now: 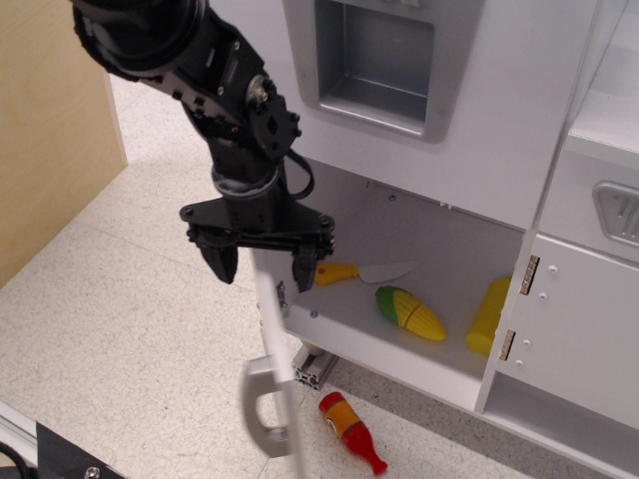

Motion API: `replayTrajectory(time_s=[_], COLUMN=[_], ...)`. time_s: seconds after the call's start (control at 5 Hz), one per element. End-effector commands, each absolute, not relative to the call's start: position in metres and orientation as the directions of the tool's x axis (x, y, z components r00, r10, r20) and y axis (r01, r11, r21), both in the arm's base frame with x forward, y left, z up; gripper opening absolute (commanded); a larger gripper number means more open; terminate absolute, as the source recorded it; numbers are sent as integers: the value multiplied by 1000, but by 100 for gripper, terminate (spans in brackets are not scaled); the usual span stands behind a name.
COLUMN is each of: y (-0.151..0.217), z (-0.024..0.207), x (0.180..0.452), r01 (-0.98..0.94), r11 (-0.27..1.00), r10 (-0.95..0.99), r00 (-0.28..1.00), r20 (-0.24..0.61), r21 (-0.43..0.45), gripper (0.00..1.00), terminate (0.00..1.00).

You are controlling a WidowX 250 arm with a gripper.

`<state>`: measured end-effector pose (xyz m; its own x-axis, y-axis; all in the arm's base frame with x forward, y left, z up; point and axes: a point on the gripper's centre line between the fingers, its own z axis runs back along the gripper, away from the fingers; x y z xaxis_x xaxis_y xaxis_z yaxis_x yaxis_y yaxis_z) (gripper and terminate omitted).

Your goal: Close low fridge

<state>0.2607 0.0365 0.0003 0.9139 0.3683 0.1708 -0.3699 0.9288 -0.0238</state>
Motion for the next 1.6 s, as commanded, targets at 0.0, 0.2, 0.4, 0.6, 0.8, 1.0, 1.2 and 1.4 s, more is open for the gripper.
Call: replayTrajectory(time_s=[0.0, 0.2, 0.4, 0.6, 0.8, 1.0, 1.2, 1.4], y=[35, 45, 63, 80, 91, 91, 82, 66], z=[47, 74, 75, 52, 18, -15, -40, -54], x=[273, 257, 234, 223, 218, 220, 228, 242], r01=[-353, -297, -270, -255, -229, -215, -245, -256], r11=[930, 940, 956, 966, 973, 974, 966, 964], r10=[367, 330, 290, 259, 218, 193, 222, 235], r00=[902, 916, 930, 941, 949, 954, 949, 946], r20=[228, 228, 225, 217, 228, 228, 223, 224], r21=[-102, -166, -118, -48, 25, 77, 78, 69], gripper=[100, 100, 100, 100, 100, 100, 100, 100], terminate=[0, 0, 0, 0, 0, 0, 0, 0])
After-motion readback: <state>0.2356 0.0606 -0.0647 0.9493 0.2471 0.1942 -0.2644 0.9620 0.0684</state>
